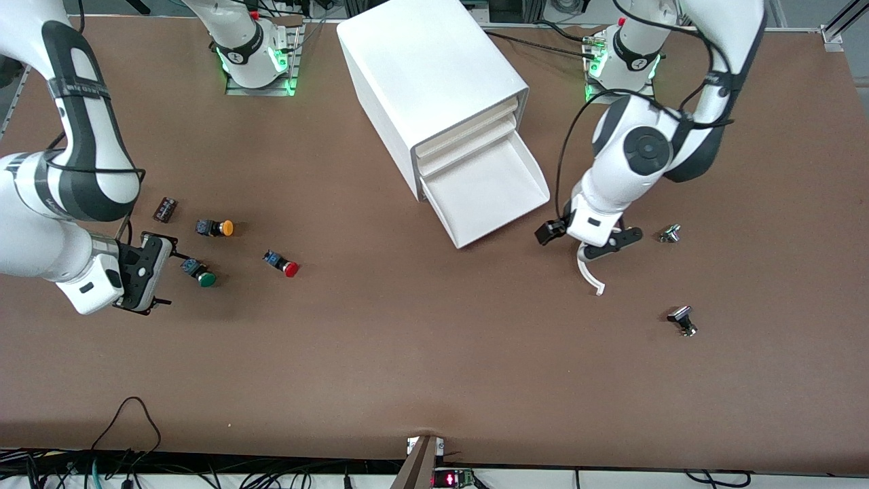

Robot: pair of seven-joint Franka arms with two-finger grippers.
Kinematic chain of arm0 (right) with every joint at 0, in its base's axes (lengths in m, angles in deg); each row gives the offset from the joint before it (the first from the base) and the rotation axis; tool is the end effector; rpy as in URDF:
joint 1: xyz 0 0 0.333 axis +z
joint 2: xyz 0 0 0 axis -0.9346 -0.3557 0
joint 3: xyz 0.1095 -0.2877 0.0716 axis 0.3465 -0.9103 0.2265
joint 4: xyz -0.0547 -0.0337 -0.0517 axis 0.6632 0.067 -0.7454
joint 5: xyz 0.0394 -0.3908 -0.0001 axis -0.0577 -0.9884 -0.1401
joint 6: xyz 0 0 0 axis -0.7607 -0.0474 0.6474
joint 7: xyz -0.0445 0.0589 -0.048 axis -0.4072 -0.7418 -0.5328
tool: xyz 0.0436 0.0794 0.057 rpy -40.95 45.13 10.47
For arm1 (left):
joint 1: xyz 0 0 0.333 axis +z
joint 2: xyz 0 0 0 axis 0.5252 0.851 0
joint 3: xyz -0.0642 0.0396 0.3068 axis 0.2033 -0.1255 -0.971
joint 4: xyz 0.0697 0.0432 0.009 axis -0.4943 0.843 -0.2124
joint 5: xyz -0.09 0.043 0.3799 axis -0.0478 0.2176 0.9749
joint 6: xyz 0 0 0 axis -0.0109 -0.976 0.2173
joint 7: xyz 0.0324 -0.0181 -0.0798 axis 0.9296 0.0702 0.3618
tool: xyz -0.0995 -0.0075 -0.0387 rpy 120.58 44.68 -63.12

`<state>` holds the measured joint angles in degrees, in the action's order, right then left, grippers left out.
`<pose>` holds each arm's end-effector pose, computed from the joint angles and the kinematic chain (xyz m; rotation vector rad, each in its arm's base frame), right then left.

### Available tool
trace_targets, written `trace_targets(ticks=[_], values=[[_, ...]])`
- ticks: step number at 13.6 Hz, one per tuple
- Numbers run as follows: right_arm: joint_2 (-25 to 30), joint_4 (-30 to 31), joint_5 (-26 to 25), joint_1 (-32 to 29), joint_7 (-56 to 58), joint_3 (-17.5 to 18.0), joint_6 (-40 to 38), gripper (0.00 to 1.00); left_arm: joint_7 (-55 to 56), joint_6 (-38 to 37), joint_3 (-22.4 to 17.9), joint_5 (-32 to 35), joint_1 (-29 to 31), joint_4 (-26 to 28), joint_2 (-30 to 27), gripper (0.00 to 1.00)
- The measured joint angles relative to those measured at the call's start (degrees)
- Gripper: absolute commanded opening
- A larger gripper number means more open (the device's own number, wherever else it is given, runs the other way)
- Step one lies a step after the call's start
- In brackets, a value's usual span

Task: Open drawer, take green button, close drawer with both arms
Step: 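Push the drawer shut with the left gripper while the right gripper withdraws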

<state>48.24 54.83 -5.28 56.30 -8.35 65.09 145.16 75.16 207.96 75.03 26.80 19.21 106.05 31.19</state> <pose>0.6857 0.0038 0.3771 -2.3671 -1.7943 -0.0834 0.5474 -0.2484 0.3055 2.9438 0.6790 -0.0230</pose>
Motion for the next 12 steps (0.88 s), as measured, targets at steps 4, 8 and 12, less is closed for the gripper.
trace_targets(ticks=[4,8,12], values=[[-0.02,-8.09,5.86,1.74,-8.90,1.52,-10.16,1.00,6.28,6.99,0.09,0.01,-4.30,0.15,5.51,1.00],[1.59,-11.30,6.24,6.44,-24.85,1.91,-11.50,1.00,6.55,7.68,0.01,0.85,-4.79,0.18,7.46,1.00],[4.59,-11.05,2.15,10.97,-45.71,1.52,-12.03,1.00,7.57,7.68,0.07,3.10,-6.28,1.69,8.14,1.00]])
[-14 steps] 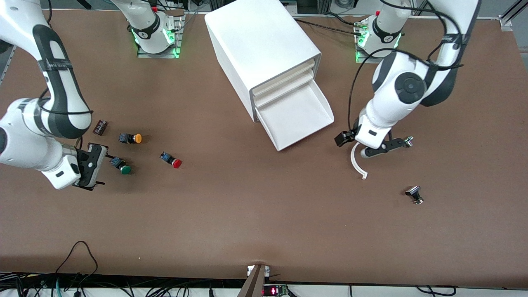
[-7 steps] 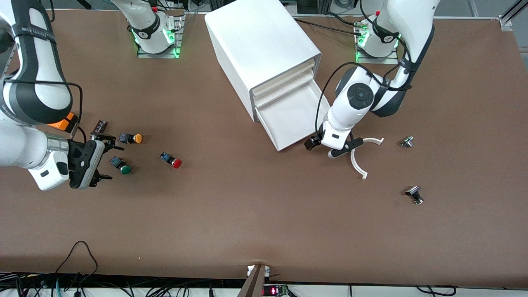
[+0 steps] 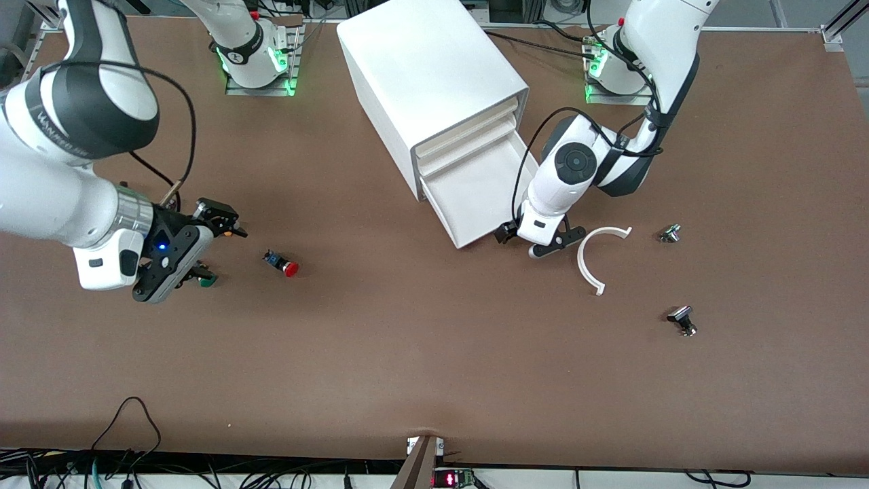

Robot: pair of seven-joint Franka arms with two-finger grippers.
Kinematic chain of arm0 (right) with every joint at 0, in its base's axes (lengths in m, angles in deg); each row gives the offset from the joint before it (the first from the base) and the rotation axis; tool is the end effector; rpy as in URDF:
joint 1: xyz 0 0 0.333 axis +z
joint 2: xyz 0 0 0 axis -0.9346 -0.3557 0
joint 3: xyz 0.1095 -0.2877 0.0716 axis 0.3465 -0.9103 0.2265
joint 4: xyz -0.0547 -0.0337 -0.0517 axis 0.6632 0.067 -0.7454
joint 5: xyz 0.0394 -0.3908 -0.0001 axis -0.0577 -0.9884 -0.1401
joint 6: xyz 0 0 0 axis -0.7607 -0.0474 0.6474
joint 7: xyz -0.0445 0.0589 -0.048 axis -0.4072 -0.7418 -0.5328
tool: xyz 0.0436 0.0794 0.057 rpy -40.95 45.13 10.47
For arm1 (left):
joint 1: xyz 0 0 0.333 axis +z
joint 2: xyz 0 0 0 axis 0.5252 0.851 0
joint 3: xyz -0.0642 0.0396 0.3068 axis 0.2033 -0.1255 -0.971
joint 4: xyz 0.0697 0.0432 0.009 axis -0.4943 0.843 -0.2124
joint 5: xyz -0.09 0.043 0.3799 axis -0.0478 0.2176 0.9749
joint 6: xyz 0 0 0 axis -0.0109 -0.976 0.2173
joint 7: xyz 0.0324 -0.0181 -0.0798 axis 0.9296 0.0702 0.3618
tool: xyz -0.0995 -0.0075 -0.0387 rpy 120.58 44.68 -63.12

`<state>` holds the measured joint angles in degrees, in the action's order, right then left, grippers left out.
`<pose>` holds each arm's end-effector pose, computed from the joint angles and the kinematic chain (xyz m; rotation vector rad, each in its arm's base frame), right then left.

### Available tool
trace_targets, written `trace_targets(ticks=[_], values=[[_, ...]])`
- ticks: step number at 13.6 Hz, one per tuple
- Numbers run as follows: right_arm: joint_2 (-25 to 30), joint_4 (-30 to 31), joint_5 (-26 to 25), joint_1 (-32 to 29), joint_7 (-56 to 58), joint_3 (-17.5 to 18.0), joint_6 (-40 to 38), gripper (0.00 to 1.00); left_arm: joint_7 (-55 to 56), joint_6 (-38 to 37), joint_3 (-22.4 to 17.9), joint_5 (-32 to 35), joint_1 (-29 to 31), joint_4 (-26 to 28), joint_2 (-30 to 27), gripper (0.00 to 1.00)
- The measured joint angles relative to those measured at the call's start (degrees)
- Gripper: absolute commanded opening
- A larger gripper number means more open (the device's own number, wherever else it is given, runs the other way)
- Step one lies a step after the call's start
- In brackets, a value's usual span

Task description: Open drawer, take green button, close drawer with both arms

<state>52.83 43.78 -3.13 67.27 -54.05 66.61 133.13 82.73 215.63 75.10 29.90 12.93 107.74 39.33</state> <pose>0.6656 0.1457 0.5065 -2.7509 -1.0445 -0.0497 0.5111 -0.3057 0.2225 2.9775 0.6770 -0.0721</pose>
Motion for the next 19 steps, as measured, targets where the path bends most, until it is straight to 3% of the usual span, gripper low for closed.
trace_targets(ticks=[2,4,8,14,19], values=[[1.11,1.48,-6.40,1.12,-8.18,-0.49,-0.73,1.00,0.61,0.04,0.62,0.32,-0.28,1.35,-0.05,1.00],[3.50,3.88,-8.07,1.44,-11.05,-2.85,-1.51,1.00,3.37,0.04,2.54,0.39,-0.28,2.48,-0.61,1.00],[10.03,7.92,-8.32,0.63,-11.13,-10.29,-3.41,1.00,10.17,-2.45,8.03,0.43,-0.56,4.66,-2.99,1.00],[18.37,9.55,-8.31,-4.15,-11.14,-13.60,-11.51,1.00,18.83,-5.62,13.07,0.37,-0.73,7.38,-5.36,1.00],[19.46,9.56,-8.15,-4.52,-9.59,-14.59,-13.90,1.00,21.19,-5.62,15.45,-0.62,-0.72,8.07,-5.39,1.00]])
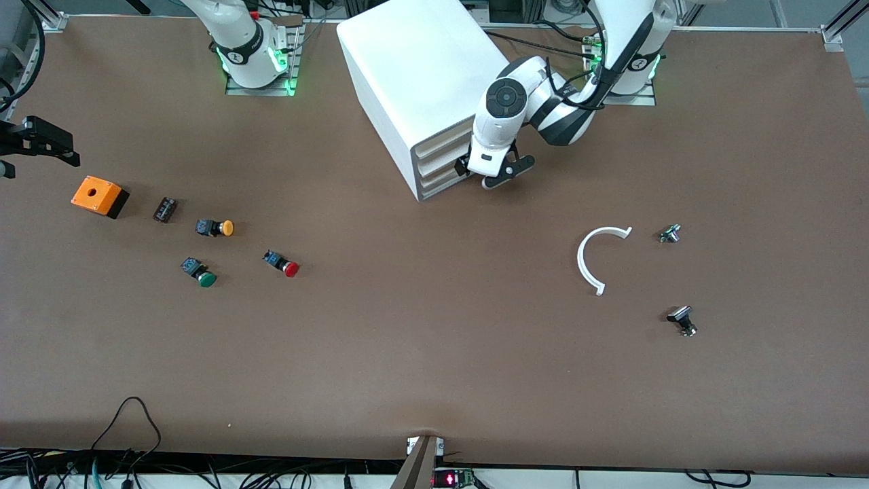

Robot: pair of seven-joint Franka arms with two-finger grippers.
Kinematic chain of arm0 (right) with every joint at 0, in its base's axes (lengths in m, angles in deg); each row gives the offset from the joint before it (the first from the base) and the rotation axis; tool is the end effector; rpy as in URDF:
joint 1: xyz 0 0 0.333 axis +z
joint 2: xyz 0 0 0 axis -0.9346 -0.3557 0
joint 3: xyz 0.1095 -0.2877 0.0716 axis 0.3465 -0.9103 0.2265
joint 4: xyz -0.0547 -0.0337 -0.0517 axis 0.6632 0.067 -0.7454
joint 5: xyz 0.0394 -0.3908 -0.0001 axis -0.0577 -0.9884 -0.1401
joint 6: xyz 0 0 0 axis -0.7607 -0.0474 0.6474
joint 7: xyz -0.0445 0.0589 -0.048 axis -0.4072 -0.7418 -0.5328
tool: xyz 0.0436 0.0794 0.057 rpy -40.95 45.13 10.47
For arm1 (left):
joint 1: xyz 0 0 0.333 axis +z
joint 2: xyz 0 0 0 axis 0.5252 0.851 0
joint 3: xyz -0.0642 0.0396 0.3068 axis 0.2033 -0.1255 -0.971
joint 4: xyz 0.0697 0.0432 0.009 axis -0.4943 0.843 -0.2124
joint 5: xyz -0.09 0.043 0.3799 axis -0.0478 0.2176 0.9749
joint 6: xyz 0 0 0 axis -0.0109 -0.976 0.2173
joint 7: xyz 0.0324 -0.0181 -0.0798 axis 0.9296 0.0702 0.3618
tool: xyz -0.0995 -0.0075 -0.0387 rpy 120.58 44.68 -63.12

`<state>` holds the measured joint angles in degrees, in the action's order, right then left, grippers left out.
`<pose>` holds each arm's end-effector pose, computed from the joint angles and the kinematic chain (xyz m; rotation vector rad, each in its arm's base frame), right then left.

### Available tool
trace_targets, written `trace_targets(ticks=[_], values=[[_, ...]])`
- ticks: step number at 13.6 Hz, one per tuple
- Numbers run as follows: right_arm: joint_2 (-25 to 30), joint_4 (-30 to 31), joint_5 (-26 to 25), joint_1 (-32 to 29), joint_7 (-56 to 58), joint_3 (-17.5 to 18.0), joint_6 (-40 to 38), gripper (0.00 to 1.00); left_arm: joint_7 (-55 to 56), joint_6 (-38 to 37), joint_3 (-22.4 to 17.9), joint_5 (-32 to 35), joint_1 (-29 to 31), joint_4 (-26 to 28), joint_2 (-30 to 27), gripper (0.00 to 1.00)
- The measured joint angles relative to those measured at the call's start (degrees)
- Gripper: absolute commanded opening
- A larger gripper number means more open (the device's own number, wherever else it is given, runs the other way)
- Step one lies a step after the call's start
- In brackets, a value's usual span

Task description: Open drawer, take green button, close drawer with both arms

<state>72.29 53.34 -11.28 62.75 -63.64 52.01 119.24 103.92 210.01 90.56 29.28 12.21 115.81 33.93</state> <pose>0.5689 -0.0505 0.6108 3.0754 0.4028 -0.1359 0.3686 -0.4027 0.2320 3.0114 0.8325 -0.3058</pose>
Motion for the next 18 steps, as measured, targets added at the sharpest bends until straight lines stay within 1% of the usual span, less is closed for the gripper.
trace_targets(ticks=[3,5,7,9,12,14,18], values=[[0.13,-0.02,2.30,0.03,3.39,0.13,-2.16,1.00,0.00,0.00,-0.01,-0.06,0.28,0.01,-0.02,1.00],[0.61,-0.04,2.43,0.02,3.90,0.11,-2.45,1.00,-0.95,0.10,-0.10,-0.06,2.46,-0.06,-0.37,1.00],[1.78,-0.12,2.43,0.02,3.99,-0.06,-2.94,1.00,-7.17,0.05,-0.90,-0.06,6.65,-0.97,-1.39,1.00],[3.09,-0.13,2.45,-0.04,3.99,-1.13,-3.77,1.00,-15.79,-2.77,-2.82,-0.05,10.53,-3.18,-3.08,1.00],[4.16,-0.12,2.45,-0.06,3.99,-2.12,-6.24,1.00,-30.97,-11.06,-5.61,-0.05,14.67,-7.26,-6.71,1.00],[4.19,-0.07,2.45,-0.08,3.99,-2.67,-6.49,1.00,-40.54,-18.86,-8.39,-0.04,16.35,-11.06,-9.33,1.00],[4.36,0.45,2.45,-0.07,3.99,-3.11,-7.26,1.00,-57.89,-36.12,-17.94,-0.04,16.88,-22.22,-12.66,1.00]])
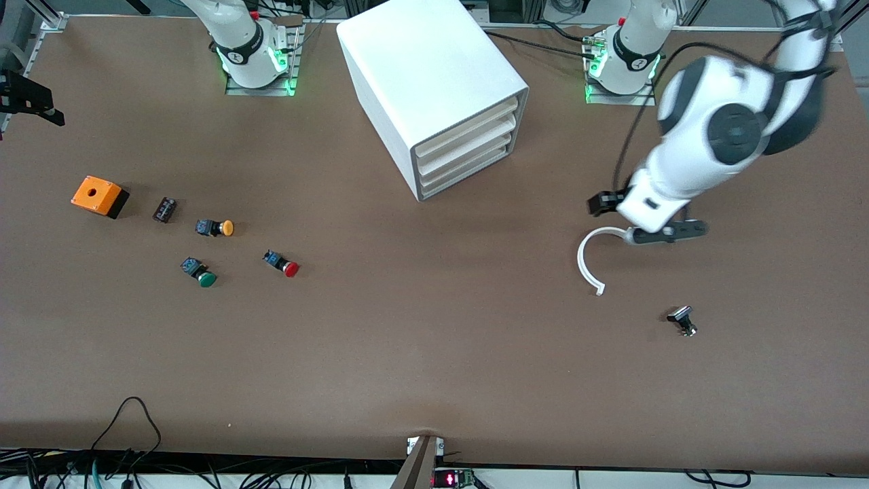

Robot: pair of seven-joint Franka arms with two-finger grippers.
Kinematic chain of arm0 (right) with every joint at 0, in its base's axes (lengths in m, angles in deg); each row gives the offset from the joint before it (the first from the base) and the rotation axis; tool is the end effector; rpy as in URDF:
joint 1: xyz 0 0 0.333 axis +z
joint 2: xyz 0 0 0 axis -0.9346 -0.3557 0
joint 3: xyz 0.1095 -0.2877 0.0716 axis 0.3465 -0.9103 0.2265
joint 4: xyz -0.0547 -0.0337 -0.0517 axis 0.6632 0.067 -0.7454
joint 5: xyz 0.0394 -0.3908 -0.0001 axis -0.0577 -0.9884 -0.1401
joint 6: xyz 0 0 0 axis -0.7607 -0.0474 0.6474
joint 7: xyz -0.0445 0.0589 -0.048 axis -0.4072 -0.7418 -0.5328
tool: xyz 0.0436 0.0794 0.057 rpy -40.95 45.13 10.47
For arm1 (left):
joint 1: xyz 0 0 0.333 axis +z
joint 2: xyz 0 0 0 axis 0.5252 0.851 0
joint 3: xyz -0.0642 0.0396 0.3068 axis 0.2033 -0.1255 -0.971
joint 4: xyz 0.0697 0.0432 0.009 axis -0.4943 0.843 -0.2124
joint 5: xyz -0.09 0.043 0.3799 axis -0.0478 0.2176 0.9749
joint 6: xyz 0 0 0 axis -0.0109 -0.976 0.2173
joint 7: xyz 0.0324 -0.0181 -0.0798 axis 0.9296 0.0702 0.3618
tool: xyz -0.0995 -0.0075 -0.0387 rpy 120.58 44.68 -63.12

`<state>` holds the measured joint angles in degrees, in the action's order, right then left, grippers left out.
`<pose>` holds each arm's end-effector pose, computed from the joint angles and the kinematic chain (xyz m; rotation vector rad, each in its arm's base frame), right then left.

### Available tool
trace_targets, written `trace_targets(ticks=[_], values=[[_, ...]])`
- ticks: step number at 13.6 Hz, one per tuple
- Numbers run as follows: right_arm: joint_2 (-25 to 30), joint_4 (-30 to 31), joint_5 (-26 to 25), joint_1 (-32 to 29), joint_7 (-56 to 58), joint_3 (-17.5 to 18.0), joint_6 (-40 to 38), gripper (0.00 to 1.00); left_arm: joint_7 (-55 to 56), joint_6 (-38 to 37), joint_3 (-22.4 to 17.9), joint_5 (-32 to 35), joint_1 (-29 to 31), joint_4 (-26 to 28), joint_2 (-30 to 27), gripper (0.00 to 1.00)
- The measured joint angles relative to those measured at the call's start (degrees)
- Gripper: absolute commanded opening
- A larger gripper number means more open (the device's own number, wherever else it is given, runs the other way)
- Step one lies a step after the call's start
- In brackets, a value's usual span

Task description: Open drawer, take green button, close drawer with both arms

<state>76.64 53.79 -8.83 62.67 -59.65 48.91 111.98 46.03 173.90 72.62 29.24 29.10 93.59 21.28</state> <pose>0.5292 -0.0715 0.6393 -3.0825 -0.4264 0.2114 0.5680 -0.1232 0.4542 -3.1262 -0.1725 0.2419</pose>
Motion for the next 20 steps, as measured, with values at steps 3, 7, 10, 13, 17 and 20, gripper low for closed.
trace_targets(ticks=[3,7,10,13,17,20], values=[[1.75,3.56,0.00,0.04,0.00,0.09,2.80,1.00,-9.13,-7.40,-6.16,0.00,-0.05,-4.41,-3.56,1.00],[3.92,7.70,0.13,0.10,0.00,0.29,5.55,1.00,-13.65,-13.24,-8.04,2.74,-0.35,-6.56,-9.48,1.00],[4.20,7.89,0.24,0.30,0.00,0.31,5.55,1.00,-13.65,-16.37,-9.13,2.84,-0.44,-6.59,-12.66,1.00],[4.27,7.91,0.24,0.52,0.11,0.91,5.55,1.00,-13.49,-16.34,-9.16,2.77,-0.52,-6.61,-12.74,1.00],[4.42,7.91,0.24,0.64,0.06,3.31,5.56,1.00,-13.34,-14.31,-9.65,2.78,-0.30,-6.61,-11.38,1.00],[4.42,7.91,0.24,0.60,0.06,3.12,5.64,1.00,-13.38,-12.00,-10.05,2.78,0.61,-6.62,-10.86,1.00]])
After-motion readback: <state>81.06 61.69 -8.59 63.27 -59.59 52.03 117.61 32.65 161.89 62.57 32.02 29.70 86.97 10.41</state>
